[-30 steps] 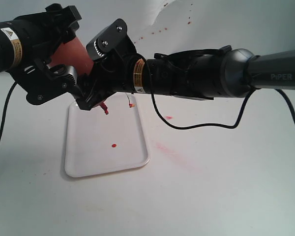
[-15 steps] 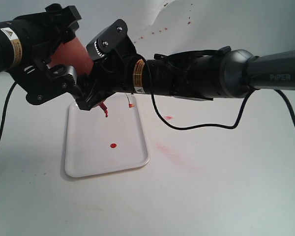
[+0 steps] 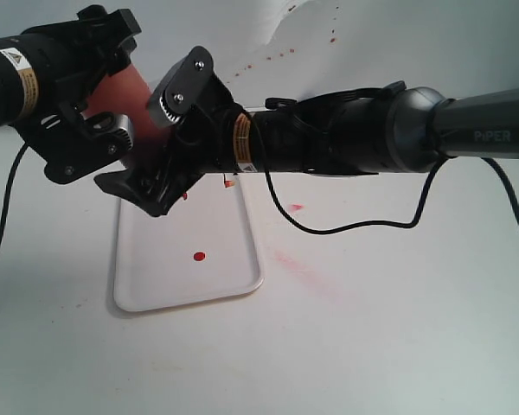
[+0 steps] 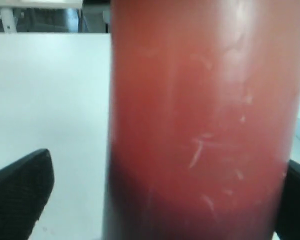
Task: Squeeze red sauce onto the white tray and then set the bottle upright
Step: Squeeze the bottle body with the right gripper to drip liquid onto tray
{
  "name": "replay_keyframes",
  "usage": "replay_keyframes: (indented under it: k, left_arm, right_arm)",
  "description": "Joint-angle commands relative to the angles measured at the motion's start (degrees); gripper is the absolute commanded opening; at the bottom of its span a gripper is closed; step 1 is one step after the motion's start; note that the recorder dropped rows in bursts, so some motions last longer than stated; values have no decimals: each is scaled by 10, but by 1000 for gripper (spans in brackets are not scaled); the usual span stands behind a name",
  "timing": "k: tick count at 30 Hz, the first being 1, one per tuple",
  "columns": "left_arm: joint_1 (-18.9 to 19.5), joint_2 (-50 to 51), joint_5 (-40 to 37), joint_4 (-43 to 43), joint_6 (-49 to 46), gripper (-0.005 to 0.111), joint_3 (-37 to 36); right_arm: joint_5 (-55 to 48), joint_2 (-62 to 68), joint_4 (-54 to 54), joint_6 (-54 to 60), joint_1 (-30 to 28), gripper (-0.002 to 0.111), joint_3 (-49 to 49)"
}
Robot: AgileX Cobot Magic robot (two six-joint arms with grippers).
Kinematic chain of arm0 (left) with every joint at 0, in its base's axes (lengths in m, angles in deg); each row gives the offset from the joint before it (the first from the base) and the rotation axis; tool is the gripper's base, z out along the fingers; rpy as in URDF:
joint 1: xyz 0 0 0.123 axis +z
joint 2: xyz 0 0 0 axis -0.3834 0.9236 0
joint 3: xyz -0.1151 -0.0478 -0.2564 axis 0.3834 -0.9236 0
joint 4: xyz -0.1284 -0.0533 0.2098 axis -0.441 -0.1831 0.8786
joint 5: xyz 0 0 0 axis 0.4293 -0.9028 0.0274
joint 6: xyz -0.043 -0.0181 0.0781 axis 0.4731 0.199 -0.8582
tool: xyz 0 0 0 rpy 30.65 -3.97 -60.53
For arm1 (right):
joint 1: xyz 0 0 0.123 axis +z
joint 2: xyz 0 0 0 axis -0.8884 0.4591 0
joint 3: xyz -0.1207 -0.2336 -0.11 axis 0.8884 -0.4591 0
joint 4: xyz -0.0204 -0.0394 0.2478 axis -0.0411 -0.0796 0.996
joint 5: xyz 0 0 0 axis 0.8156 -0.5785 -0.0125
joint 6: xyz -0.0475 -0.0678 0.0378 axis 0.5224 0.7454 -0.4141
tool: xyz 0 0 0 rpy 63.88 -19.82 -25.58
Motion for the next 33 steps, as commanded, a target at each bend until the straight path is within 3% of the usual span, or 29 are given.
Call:
replay_keyframes:
  k: [1,8,16,19,23,25,33]
  left_arm:
    - [-3,-4,-18,1,6,0,8]
    - [-3,-4,-18,1,6,0,7]
    - [-3,-4,-18,1,6,0,7]
    - [-3,-4,-18,1,6,0,7]
    - [-3,-4,-18,1,6,0,7]
    - [-3,-4,-18,1,6,0,7]
    - [-3,-4,-18,1,6,0,7]
  right_arm:
    - [-21,-3,-64,2,2,105,3]
    - [-5,-3,-58,0,2,105,3]
    - [-9,-3,72,28,1,101,3]
    - [-10,-3,75,29,1,76,3]
    - [-7,-3,75,29,1,20,3]
    - [-2,-3,75,29,1,1,3]
    - [-2,-3,77,29,1,1,3]
